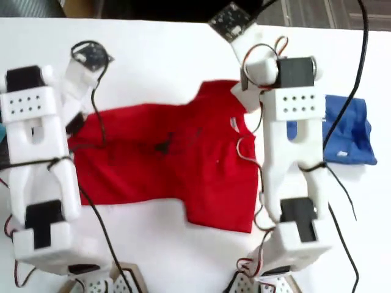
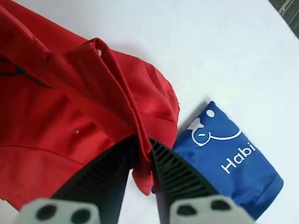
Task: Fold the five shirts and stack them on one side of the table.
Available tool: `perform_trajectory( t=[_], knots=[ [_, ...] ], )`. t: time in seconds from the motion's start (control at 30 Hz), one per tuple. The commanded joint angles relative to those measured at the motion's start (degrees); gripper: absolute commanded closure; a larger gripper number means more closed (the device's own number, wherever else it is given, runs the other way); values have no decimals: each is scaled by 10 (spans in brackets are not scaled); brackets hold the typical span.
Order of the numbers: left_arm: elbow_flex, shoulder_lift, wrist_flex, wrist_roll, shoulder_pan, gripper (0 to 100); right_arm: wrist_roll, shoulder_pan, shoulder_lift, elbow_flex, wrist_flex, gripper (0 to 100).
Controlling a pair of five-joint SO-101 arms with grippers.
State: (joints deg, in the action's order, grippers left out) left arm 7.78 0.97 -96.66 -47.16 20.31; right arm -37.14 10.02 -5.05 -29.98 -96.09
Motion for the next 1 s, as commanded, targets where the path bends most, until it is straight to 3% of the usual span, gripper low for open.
perform_trajectory(
  t=[0.0,0.4,0.83,0.97],
  knots=[
    [-72,-61,32,-4,3,974,4,-2,93,97,33,978],
    [-239,-109,84,-20,5,974,-1,-6,317,500,196,978],
    [-326,-113,78,-23,22,974,-1,-7,398,620,213,978],
    [-367,-146,82,-67,44,974,-2,-7,426,662,213,978]
  ],
)
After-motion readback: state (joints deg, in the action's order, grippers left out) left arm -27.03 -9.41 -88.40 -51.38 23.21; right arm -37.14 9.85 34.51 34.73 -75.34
